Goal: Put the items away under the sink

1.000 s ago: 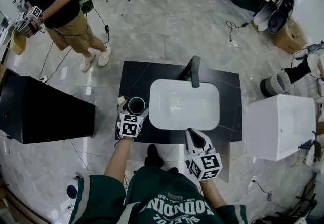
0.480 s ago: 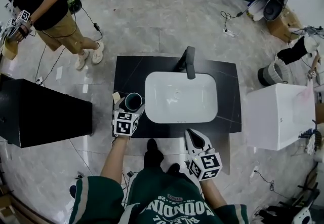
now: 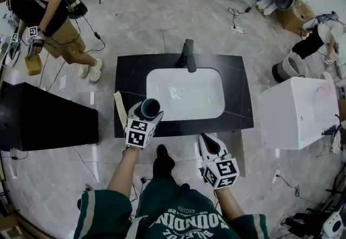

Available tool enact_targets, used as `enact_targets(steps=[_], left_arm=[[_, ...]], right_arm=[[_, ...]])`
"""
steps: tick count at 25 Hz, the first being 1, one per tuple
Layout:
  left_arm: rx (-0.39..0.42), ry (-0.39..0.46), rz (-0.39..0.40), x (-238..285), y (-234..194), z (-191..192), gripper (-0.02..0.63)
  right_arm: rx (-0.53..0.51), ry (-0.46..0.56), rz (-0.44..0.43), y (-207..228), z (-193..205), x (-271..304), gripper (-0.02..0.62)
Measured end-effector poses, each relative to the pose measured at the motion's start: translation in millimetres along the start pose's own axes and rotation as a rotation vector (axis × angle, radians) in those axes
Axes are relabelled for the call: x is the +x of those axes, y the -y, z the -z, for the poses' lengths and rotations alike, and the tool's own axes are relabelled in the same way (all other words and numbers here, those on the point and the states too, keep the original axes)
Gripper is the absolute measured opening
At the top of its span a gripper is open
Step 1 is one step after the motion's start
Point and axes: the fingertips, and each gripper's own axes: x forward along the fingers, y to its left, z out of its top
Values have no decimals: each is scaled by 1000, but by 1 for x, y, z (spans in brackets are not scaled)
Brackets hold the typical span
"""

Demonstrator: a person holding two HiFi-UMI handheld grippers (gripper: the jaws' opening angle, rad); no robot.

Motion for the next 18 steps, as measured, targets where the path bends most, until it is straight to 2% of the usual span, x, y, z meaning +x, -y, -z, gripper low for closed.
enact_targets(steps=[5,10,18], left_arm=[[41,5,50,-15,78,5,388],[81,-3,112,-31,178,17,388],[159,-34,200,-55,344,79,388]], right_arm=[[12,27,15,18,27,-58,43],[35,48,30,47,65,-133,43],[69,83,62,89,146,-250,43]])
